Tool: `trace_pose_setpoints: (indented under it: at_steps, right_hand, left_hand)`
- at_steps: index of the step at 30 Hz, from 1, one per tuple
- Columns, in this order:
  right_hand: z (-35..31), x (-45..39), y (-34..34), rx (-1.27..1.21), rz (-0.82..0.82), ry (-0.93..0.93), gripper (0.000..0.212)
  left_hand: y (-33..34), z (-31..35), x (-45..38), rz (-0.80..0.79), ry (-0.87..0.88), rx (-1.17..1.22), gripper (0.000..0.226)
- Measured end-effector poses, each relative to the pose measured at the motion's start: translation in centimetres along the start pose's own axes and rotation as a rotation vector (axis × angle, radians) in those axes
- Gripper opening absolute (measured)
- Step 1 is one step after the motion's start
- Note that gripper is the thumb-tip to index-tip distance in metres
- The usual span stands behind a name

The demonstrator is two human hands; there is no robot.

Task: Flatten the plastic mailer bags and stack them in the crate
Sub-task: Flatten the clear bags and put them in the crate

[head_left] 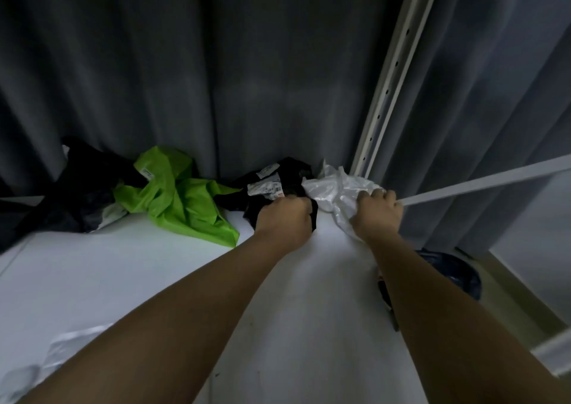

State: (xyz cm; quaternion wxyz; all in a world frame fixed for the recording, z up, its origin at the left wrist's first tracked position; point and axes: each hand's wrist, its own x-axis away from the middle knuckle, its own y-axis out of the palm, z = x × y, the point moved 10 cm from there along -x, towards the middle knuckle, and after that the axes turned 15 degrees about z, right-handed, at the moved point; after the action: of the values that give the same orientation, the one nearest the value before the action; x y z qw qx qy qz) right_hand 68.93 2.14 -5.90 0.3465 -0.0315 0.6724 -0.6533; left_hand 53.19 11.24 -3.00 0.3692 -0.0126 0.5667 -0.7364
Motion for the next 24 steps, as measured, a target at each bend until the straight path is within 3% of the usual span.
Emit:
trace_pose_setpoints:
  at_steps: [4,10,13,19,24]
  right_hand:
    - [0.3,-0.4,-1.1,-0.051,0.069,0.056,0.040]
    - [3.0,-0.2,-4.8,-0.292,0.187,0.312,0.043]
    - [3.2,0.3,-8.0,-0.403,0.265,0.350,0.045]
    - [-1.6,4.4,-15.8,-0.725,0.435,0.158,0.035]
    - [-8.1,10.8,-20.3,-0.864,0.388,-0.163,0.026]
  left_hand:
    - [0.3,-0.2,0.0,-0.001,-0.019,0.024,0.030]
    - [-0.7,-0.1,0.8,-0.015,-0.056,0.064,0.030]
    - [-2.4,0.2,1.5,0.006,-0.071,0.067,0.032]
    - [-9.2,-0.2,3.3,0.224,-0.141,0.142,0.048]
    - [-17.9,-3.7,7.6,0.468,-0.233,0.264,0.068]
